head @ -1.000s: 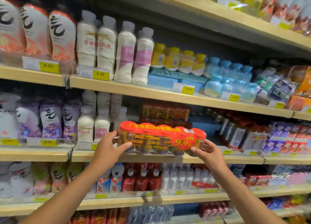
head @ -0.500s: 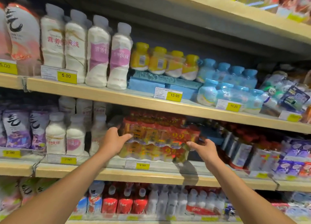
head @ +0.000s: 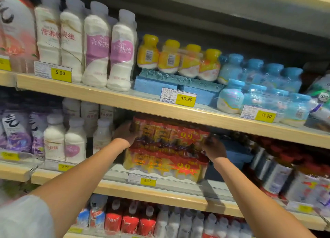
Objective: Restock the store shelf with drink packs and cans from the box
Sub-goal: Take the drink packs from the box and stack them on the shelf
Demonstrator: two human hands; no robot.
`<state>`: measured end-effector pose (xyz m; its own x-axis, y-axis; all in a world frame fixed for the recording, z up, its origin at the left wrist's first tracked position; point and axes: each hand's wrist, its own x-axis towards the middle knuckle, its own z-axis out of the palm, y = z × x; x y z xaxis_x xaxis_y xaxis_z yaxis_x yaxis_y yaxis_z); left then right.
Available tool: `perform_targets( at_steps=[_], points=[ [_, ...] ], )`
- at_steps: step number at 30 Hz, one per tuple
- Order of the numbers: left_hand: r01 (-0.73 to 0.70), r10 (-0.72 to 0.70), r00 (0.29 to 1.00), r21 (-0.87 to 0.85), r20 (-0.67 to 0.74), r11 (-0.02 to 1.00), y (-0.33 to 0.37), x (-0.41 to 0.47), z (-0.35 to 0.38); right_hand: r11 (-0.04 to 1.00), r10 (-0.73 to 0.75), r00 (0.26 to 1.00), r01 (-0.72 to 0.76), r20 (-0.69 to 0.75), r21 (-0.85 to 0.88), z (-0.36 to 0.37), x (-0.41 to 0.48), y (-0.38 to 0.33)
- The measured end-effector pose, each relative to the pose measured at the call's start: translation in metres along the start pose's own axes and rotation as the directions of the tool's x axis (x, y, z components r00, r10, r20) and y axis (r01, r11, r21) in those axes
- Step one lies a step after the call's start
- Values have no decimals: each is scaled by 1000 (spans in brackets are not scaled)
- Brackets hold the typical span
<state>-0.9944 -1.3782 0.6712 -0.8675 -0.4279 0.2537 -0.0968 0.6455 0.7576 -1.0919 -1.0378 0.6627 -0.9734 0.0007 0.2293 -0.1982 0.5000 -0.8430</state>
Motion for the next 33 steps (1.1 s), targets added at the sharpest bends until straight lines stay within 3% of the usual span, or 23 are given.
perform_targets(
  at_steps=[14,20,27,33],
  points=[
    [-35,35,999,-71,-7,997,1,-2,4,999,-41,999,41,33,-26,-1,-10,-7],
    [-9,10,1000,-14,13,1000,5,-6,0,997,-4,1000,6,27,-79,-4,-3,0],
    [-76,77,996,-21,35,997,14,-46,-14,985,45,998,-50,-32,-168,-13,-55,-22],
    [-121,106,987,120,124,985,28,-103,-43,963,42,998,-54,-54,-264,-20,-117,-40]
  ],
)
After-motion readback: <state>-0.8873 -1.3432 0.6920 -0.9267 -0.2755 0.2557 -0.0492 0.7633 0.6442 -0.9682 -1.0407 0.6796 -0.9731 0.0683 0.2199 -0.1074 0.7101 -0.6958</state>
